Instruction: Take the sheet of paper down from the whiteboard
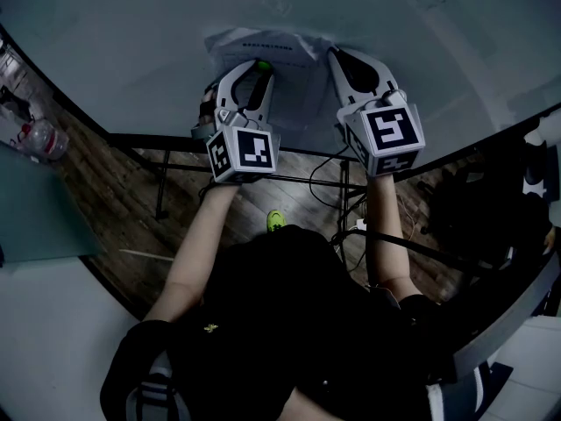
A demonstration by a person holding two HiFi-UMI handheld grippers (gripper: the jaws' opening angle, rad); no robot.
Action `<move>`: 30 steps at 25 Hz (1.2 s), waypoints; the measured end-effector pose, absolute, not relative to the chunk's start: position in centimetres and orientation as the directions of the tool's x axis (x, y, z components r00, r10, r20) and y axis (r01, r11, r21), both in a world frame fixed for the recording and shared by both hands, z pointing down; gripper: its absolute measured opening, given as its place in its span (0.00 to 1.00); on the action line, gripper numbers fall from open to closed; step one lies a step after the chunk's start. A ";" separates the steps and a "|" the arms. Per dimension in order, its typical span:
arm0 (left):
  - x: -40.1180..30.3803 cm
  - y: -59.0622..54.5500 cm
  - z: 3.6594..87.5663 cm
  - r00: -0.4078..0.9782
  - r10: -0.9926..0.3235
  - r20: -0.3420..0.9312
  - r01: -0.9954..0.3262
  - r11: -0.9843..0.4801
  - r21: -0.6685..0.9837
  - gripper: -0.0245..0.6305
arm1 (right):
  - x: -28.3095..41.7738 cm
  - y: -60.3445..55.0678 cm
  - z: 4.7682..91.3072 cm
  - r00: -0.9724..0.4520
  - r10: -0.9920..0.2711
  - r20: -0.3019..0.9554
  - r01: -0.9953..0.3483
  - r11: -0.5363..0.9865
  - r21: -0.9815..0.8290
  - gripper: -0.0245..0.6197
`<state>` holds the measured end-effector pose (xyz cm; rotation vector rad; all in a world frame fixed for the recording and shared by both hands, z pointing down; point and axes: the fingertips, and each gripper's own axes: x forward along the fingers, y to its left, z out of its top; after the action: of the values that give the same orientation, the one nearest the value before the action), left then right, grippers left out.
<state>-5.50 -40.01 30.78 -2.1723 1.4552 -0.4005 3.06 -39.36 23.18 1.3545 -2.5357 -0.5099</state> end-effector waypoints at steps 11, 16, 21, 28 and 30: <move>-5.6 -40.0 30.8 0.402 -0.915 -0.032 -0.764 -0.316 -0.562 0.23 | 3.1 -39.4 23.1 -0.561 -0.827 0.018 -0.756 0.521 0.397 0.04; -5.9 -39.3 30.0 0.403 -0.913 -0.061 -0.773 -0.304 -0.557 0.23 | 3.2 -39.5 23.1 -0.565 -0.825 0.012 -0.761 0.526 0.378 0.04; -6.3 -37.6 29.6 0.410 -0.909 -0.072 -0.779 -0.308 -0.546 0.23 | 3.4 -39.6 23.3 -0.561 -0.827 0.019 -0.765 0.528 0.368 0.04; -7.6 -37.2 30.7 0.391 -0.920 -0.038 -0.782 -0.310 -0.541 0.23 | 3.2 -39.3 24.0 -0.563 -0.826 0.030 -0.767 0.536 0.353 0.04; -7.6 -36.9 30.9 0.392 -0.919 -0.033 -0.780 -0.313 -0.542 0.23 | 3.2 -39.0 24.1 -0.566 -0.824 0.029 -0.766 0.539 0.350 0.04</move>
<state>-7.56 -36.91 30.86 -2.1778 1.4539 -0.3900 3.18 -38.99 24.06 1.3512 -2.5840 -0.4470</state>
